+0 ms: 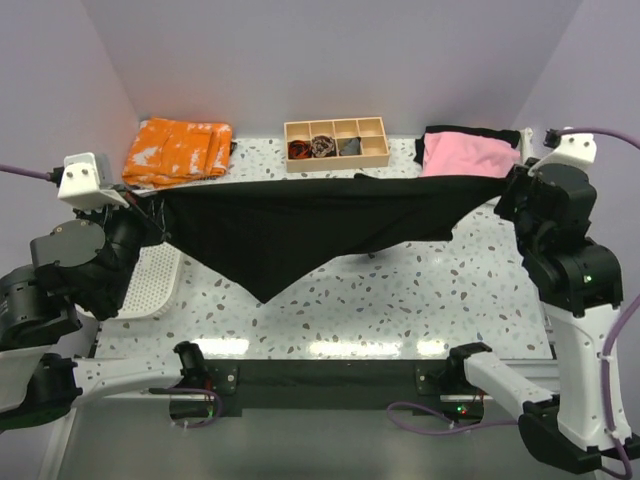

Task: Fold and stack the t-shirts
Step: Flatten out the tshirt

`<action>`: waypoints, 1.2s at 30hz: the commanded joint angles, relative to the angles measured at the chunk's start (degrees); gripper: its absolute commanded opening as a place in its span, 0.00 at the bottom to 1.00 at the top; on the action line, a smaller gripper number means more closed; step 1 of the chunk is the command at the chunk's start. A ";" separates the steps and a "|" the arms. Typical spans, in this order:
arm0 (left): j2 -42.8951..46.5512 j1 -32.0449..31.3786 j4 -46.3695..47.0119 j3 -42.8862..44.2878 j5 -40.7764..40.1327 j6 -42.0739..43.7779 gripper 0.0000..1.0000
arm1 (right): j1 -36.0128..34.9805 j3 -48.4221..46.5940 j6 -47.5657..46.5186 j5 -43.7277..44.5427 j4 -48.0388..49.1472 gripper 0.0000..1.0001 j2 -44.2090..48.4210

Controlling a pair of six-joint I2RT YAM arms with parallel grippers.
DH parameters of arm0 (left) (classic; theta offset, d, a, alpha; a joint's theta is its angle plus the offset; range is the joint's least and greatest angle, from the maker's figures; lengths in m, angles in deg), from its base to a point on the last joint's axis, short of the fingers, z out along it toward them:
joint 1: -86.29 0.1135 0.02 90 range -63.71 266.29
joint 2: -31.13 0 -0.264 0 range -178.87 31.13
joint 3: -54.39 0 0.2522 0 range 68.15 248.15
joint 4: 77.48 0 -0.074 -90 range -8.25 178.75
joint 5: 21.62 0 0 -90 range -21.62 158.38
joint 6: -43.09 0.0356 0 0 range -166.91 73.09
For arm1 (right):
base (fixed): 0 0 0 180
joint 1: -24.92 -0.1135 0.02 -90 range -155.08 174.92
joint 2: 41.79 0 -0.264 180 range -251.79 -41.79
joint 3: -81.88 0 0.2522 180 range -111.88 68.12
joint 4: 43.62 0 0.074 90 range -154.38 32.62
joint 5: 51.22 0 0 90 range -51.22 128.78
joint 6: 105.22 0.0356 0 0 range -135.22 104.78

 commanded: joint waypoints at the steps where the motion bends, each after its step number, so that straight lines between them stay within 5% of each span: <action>1: 1.36 0.27 -5.15 2.39 -5.40 -2.44 0.00 | 0.59 -4.18 -2.00 4.24 2.22 0.00 2.26; 7: -1.88 0.27 -3.01 11.33 13.02 6.18 0.00 | 0.59 -11.20 -6.30 -16.49 0.03 0.00 4.90; 10: -4.08 0.27 -3.89 20.72 23.83 7.94 0.06 | 0.59 -15.59 -7.71 -25.20 -0.85 0.02 7.36; 15: -6.10 0.27 -3.63 23.04 31.10 8.56 0.23 | 0.50 -21.50 -7.10 -33.91 -2.60 0.05 7.89; 19: -10.05 0.27 -6.70 16.30 25.84 5.49 0.30 | 0.59 -15.90 -5.35 -30.78 -2.17 0.03 5.71; 27: -17.71 1.50 6.44 -6.38 20.89 -0.15 0.14 | 0.50 2.13 -2.09 -25.75 1.51 0.00 -2.13; 36: -29.92 1.33 45.54 -34.34 46.44 3.72 0.54 | 0.59 3.99 -2.97 -16.53 2.93 0.00 -5.37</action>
